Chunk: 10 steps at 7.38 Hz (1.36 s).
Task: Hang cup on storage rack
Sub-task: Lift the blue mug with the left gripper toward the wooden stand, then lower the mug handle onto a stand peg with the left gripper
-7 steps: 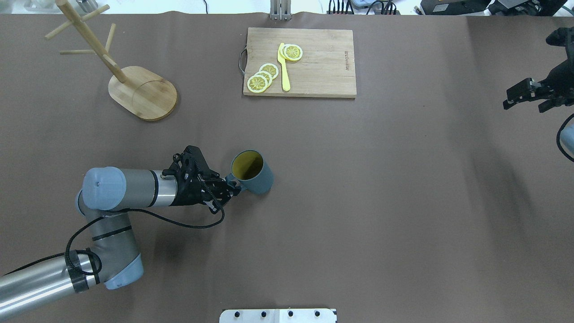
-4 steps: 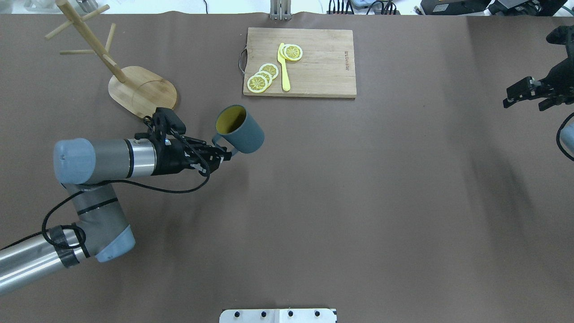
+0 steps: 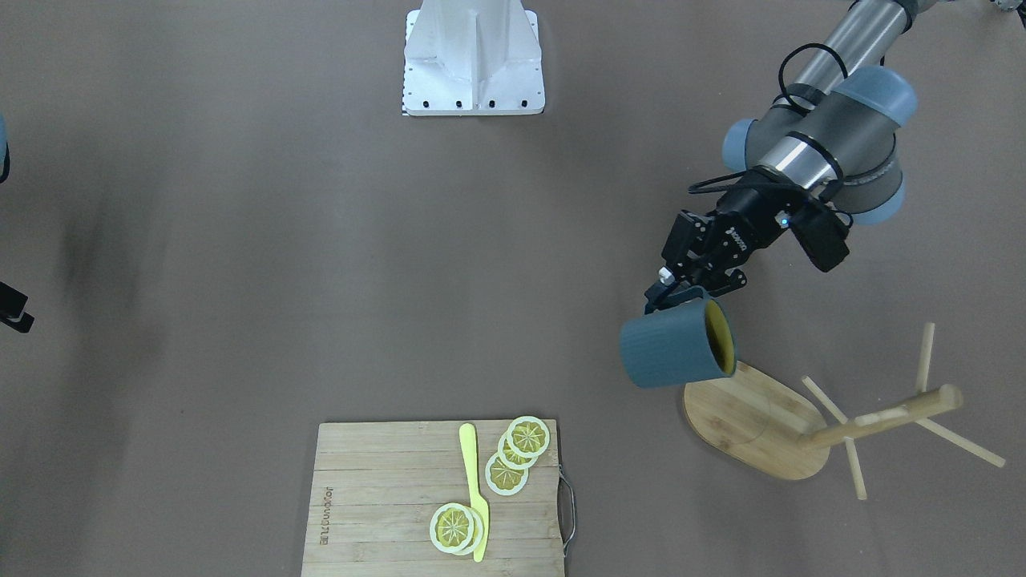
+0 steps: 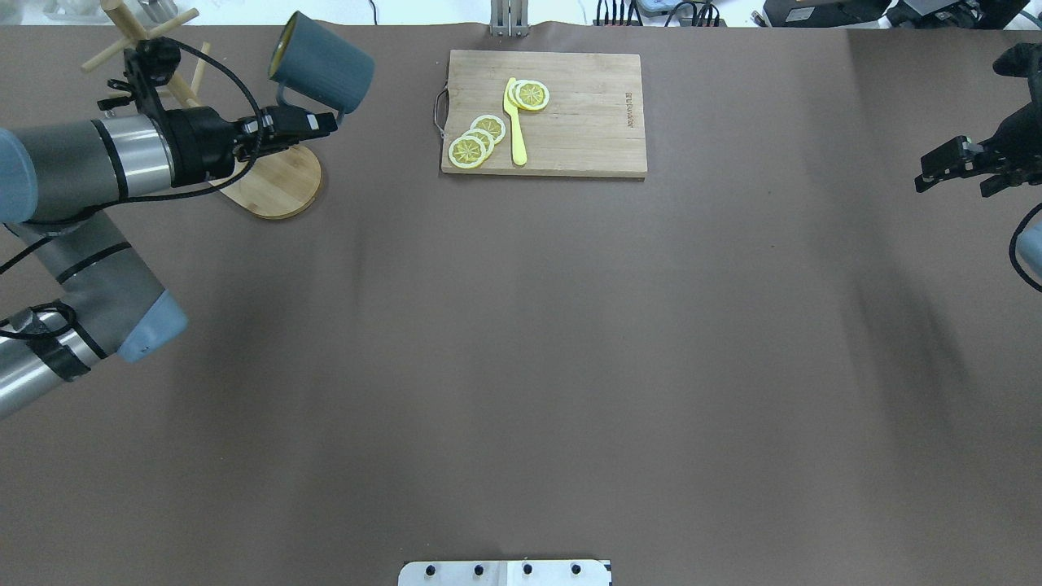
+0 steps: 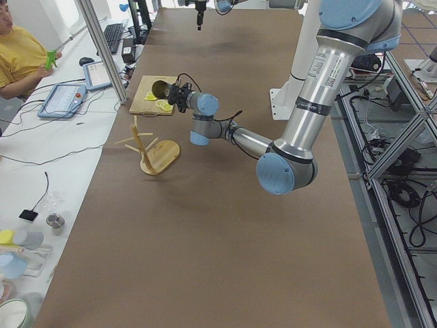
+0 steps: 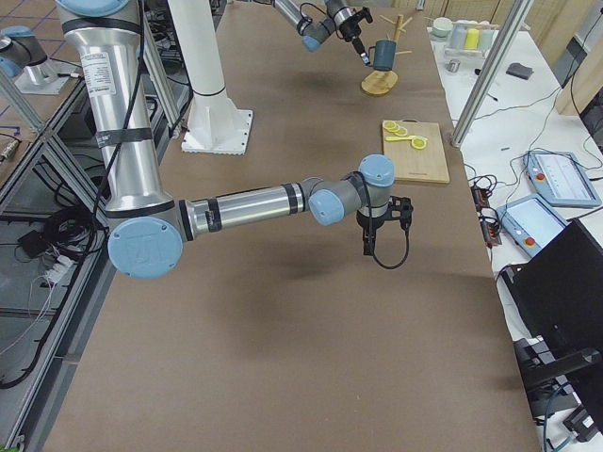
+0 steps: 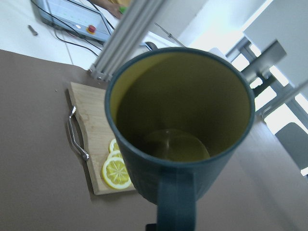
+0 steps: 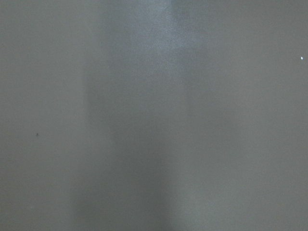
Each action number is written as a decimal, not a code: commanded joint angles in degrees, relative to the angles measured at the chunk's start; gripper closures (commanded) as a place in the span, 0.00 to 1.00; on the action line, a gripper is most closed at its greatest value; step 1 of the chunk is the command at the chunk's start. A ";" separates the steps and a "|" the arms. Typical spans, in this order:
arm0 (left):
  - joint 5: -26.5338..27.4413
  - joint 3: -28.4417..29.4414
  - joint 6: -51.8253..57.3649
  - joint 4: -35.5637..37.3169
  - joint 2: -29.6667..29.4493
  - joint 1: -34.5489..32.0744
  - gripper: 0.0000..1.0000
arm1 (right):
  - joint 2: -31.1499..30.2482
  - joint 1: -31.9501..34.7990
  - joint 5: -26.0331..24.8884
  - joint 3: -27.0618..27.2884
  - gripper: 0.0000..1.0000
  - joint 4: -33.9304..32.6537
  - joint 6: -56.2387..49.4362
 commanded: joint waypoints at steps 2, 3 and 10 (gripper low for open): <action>1.33 0.98 -29.47 -2.07 -2.34 -2.44 1.00 | 0.19 -0.04 -0.65 -0.63 0.00 0.00 0.01; 5.09 1.15 -39.89 -3.74 -2.26 -3.23 1.00 | 0.19 -0.04 -0.74 -0.63 0.00 0.00 0.01; 21.29 8.09 -71.27 -12.63 -0.32 -3.59 1.00 | 0.19 -0.04 -0.75 -0.45 0.00 0.09 0.01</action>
